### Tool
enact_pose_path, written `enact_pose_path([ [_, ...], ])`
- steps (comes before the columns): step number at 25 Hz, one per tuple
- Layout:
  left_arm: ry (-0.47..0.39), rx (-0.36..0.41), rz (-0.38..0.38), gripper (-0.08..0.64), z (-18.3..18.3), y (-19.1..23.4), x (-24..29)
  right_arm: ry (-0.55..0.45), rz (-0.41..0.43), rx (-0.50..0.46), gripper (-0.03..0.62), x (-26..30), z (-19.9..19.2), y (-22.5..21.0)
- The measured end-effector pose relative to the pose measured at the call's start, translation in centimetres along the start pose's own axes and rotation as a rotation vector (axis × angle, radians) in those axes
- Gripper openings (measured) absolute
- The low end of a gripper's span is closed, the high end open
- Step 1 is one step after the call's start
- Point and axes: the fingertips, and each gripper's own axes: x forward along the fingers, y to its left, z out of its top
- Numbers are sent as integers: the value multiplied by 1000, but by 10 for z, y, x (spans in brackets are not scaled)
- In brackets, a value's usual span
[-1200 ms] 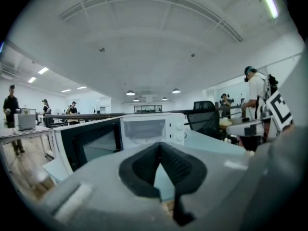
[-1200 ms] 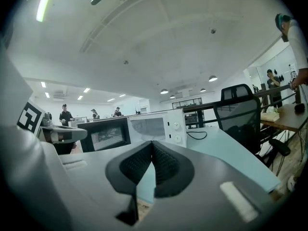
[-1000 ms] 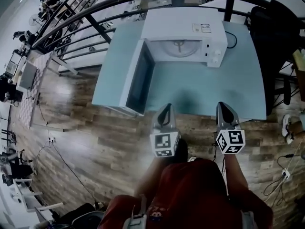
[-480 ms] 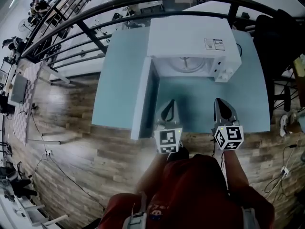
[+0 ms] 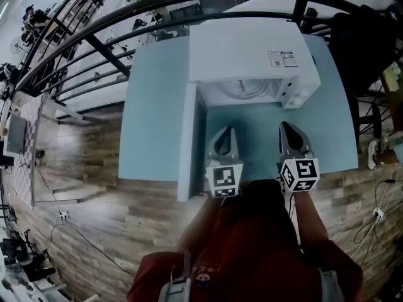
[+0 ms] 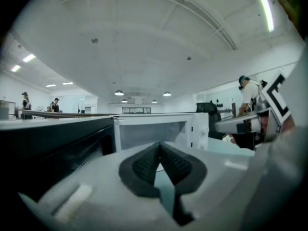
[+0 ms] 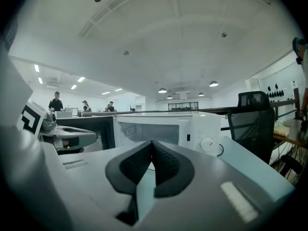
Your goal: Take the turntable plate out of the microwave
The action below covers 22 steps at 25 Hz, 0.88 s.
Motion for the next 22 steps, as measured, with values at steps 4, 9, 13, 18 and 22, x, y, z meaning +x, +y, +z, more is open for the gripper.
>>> enact_pose_path([
  [4, 0, -7, 13, 0, -8, 6, 11, 17, 17, -16, 0, 16, -8, -1],
  [9, 5, 1, 30, 0, -15, 18, 27, 16, 43, -18, 0, 42, -15, -5],
  [13, 11, -10, 46, 0, -17, 20, 36, 37, 73, -21, 0, 57, -22, -6],
  [18, 22, -1, 52, 0, -22, 26, 52, 66, 95, -34, 0, 76, -34, -7],
  [22, 36, -6, 64, 0, -31, 30, 59, 113, 109, -41, 1, 91, -51, -11],
])
